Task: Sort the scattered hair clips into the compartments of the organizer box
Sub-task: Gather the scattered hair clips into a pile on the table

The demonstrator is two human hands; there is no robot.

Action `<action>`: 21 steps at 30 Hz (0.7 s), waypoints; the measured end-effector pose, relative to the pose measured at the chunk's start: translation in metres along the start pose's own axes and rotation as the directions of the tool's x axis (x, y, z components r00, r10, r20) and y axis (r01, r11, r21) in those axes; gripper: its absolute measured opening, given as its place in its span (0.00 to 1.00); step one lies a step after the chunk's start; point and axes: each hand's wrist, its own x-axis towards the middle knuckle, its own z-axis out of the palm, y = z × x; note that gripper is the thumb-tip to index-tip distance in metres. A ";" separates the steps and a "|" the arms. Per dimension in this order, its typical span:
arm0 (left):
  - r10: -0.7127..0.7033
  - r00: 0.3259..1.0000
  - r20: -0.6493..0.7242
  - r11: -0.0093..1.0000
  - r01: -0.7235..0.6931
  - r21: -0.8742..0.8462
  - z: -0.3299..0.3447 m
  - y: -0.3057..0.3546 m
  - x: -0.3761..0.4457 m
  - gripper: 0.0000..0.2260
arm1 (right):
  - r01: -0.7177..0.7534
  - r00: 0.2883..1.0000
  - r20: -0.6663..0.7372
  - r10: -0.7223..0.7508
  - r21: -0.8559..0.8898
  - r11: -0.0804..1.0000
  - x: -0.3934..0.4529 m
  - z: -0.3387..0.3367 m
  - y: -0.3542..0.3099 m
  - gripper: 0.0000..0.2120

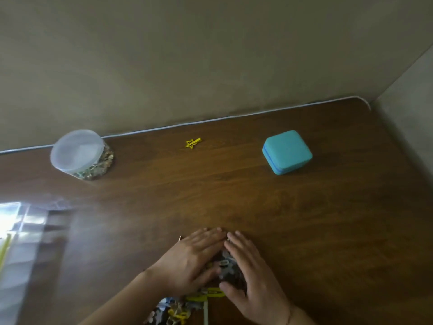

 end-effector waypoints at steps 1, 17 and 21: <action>0.008 1.000 -0.010 1.000 -0.008 0.001 0.000 0.001 -0.008 0.25 | -0.005 0.999 0.031 0.005 -0.004 1.000 -0.002 0.004 -0.005 0.34; -0.122 0.965 -0.230 0.989 0.098 -0.111 -0.039 -0.033 -0.021 0.21 | 0.026 0.988 0.152 -0.002 -0.159 0.987 0.038 -0.023 -0.023 0.27; -0.411 0.854 -0.319 0.912 0.383 -0.150 -0.067 -0.077 0.026 0.25 | 0.008 0.995 0.095 0.020 -0.281 0.960 0.122 -0.043 -0.014 0.31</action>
